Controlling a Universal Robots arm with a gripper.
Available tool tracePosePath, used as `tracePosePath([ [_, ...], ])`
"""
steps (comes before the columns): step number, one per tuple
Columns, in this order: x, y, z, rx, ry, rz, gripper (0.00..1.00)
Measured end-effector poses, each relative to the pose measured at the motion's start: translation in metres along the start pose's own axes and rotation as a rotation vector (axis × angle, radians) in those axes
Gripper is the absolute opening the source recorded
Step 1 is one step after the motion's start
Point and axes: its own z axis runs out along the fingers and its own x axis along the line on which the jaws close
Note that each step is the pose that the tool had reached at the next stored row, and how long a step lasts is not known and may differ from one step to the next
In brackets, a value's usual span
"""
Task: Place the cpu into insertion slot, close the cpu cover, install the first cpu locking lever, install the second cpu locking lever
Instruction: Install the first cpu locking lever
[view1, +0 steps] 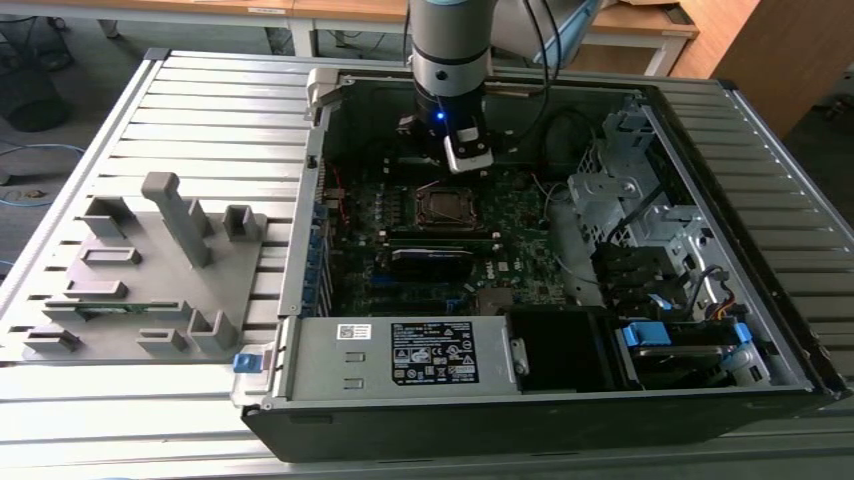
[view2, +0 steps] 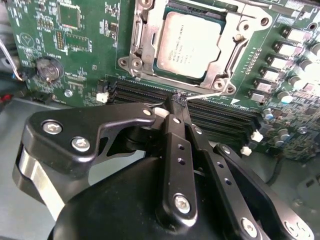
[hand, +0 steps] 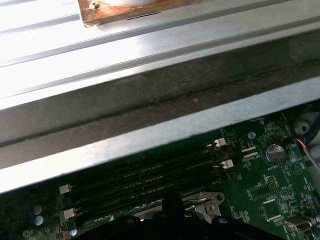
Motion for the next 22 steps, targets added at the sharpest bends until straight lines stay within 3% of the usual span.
tracePosePath([
  [5,-0.0001,0.0003,0.0012,0.0023,-0.0104,0.051,0.11],
  [10,0.0008,0.0026,0.0025,0.0037,-0.017,0.083,0.11],
  [16,0.0021,0.006,0.0042,0.0048,-0.022,0.107,0.11],
  [22,0.0023,0.0064,0.0047,0.0049,-0.0228,0.111,0.11],
])
